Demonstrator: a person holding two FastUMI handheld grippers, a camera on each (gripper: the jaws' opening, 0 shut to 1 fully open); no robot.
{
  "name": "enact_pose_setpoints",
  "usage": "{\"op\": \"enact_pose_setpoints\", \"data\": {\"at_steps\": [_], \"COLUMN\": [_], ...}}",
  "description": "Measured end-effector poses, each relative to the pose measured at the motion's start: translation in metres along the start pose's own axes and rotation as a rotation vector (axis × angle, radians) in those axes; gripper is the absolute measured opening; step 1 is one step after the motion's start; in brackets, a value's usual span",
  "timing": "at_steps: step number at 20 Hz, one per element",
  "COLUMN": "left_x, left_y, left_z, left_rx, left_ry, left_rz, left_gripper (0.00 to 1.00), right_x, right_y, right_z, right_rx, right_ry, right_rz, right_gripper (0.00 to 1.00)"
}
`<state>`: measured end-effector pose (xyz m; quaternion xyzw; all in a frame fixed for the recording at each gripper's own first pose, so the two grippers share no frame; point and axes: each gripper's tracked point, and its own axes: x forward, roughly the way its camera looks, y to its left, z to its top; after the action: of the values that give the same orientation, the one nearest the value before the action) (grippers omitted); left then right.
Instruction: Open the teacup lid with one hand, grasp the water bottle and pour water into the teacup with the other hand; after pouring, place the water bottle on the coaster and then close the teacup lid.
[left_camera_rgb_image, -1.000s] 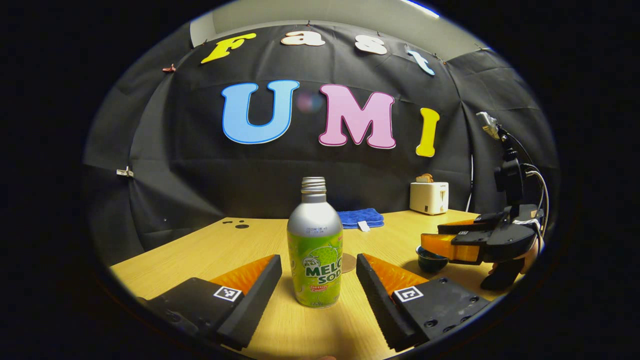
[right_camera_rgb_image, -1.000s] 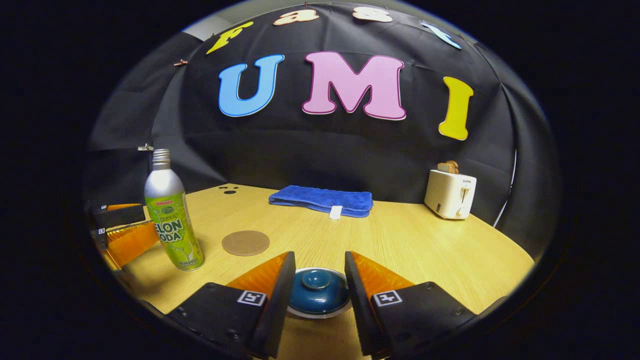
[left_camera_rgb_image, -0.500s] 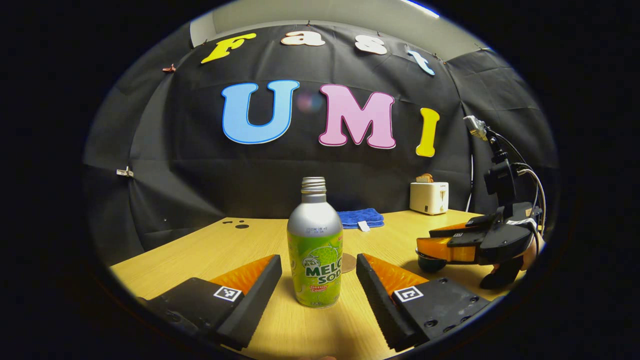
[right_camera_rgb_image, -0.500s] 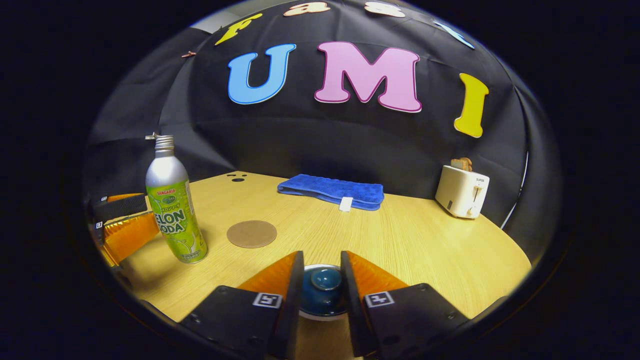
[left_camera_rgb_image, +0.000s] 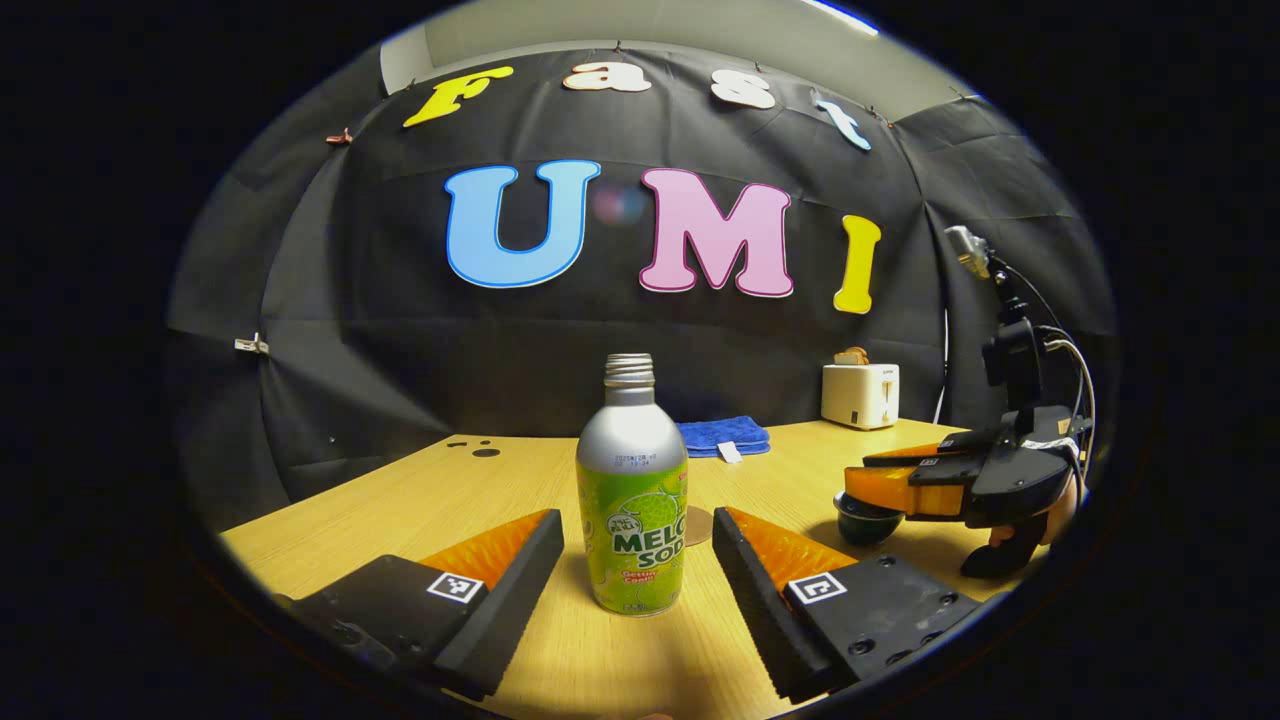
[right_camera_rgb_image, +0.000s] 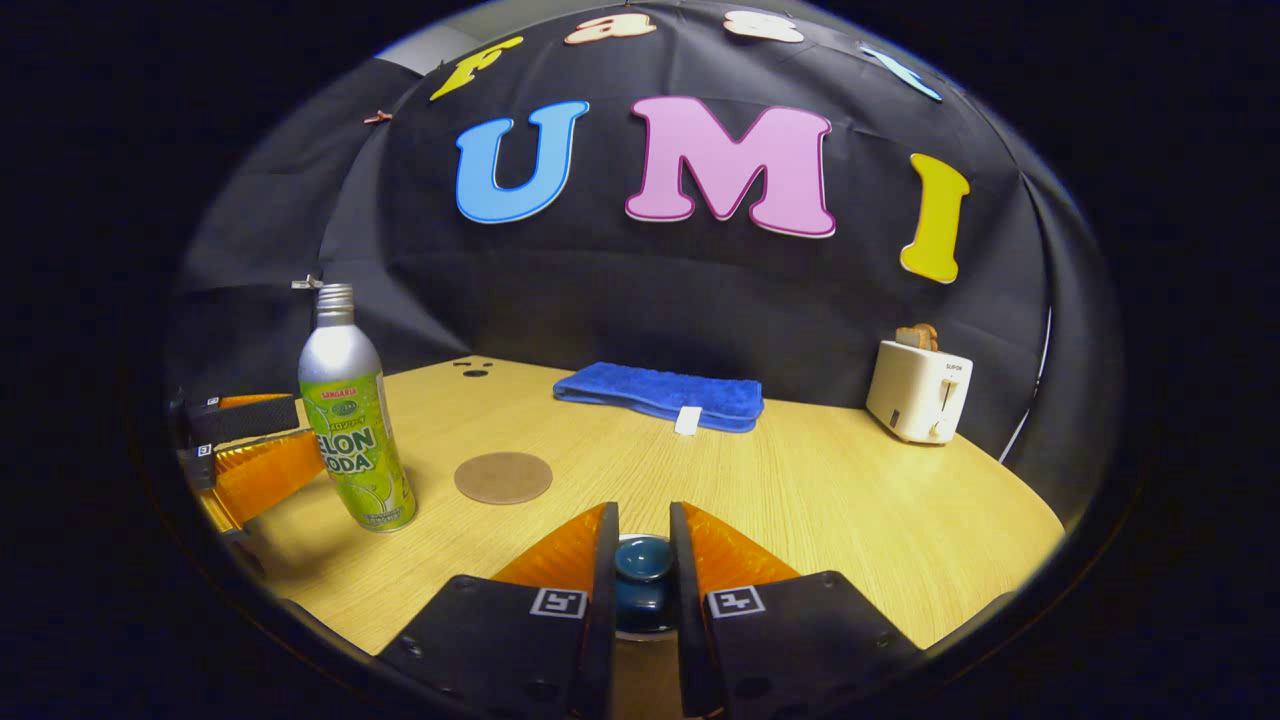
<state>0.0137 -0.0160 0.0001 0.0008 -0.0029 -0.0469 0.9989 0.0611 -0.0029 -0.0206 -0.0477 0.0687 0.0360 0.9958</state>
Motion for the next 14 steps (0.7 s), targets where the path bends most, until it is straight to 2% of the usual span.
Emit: {"op": "enact_pose_setpoints", "data": {"at_steps": [5,6,10,14], "left_x": [0.004,0.005,0.015,0.032], "left_y": [-0.003,-0.004,-0.004,0.003], "left_z": [0.0,-0.001,0.0,0.0], "left_rx": [0.0,-0.001,-0.001,-0.002], "left_ry": [0.0,0.0,0.0,0.003], "left_rz": [-0.005,-0.007,-0.011,0.026], "left_gripper": [0.95,0.95,0.95,0.95], "right_x": [-0.018,-0.019,-0.021,-0.029], "right_y": [-0.015,-0.019,-0.028,-0.036], "right_z": [0.018,0.013,0.014,0.013], "right_rx": [0.072,0.108,0.096,0.098], "right_ry": [-0.145,-0.134,-0.139,-0.139], "right_rz": [-0.042,-0.05,-0.077,-0.091], "right_gripper": [0.29,0.29,0.28,0.28]}}
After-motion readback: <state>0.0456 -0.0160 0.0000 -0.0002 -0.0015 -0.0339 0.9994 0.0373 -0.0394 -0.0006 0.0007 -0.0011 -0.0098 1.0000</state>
